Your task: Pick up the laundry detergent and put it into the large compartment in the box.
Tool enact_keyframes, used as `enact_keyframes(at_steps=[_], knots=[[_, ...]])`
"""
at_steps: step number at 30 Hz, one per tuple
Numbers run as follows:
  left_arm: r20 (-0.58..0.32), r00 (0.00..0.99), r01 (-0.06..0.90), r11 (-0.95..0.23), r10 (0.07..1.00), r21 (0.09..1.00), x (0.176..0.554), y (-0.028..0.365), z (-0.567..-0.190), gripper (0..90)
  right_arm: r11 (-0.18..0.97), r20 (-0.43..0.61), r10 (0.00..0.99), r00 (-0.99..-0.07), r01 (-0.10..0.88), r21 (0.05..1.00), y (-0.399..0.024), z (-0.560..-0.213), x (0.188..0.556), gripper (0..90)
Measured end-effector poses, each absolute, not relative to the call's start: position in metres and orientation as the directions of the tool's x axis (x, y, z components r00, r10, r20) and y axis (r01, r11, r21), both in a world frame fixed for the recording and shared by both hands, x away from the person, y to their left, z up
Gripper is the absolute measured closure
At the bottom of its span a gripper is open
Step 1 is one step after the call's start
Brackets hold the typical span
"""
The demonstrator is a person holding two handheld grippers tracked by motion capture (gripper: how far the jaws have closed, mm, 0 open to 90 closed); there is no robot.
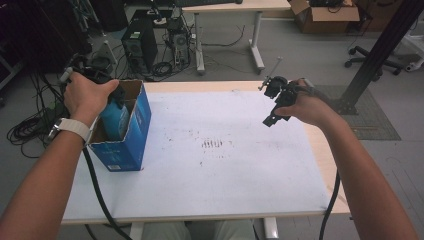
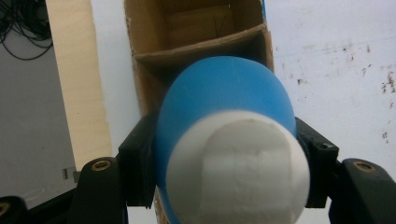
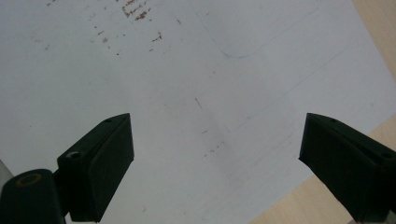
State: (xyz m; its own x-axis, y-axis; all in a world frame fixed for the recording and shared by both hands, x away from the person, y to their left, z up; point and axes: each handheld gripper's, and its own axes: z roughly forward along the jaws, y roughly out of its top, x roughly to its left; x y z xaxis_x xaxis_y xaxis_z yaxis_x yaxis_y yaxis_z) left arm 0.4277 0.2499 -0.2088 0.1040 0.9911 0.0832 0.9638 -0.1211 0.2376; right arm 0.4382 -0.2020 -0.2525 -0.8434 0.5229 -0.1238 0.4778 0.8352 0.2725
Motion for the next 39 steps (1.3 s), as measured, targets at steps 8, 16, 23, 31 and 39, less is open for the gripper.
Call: enact_keyframes(at_steps=[8, 16, 23, 31, 39], knots=[[0.090, 0.105, 0.967, -0.123, 0.990, 0.224, 0.428, 0.252, -0.224, 37.4, 0.835, -0.123, 0.524, -0.843, 0.480, 0.269, -0.202, -0.253, 0.439, 9.7], [0.095, 0.093, 0.968, -0.112, 0.991, 0.225, 0.427, 0.254, -0.237, 37.4, 0.835, -0.122, 0.524, -0.843, 0.480, 0.269, -0.203, -0.255, 0.439, 9.8], [0.100, 0.097, 0.967, -0.118, 0.990, 0.226, 0.426, 0.255, -0.244, 37.4, 0.833, -0.122, 0.527, -0.841, 0.482, 0.272, -0.203, -0.255, 0.439, 9.7], [0.088, 0.099, 0.969, -0.116, 0.991, 0.218, 0.426, 0.257, -0.257, 37.4, 0.833, -0.121, 0.527, -0.841, 0.484, 0.270, -0.203, -0.255, 0.439, 9.7], [0.085, 0.100, 0.973, -0.116, 0.991, 0.202, 0.427, 0.260, -0.269, 37.4, 0.831, -0.120, 0.530, -0.840, 0.486, 0.271, -0.204, -0.256, 0.439, 9.7]])
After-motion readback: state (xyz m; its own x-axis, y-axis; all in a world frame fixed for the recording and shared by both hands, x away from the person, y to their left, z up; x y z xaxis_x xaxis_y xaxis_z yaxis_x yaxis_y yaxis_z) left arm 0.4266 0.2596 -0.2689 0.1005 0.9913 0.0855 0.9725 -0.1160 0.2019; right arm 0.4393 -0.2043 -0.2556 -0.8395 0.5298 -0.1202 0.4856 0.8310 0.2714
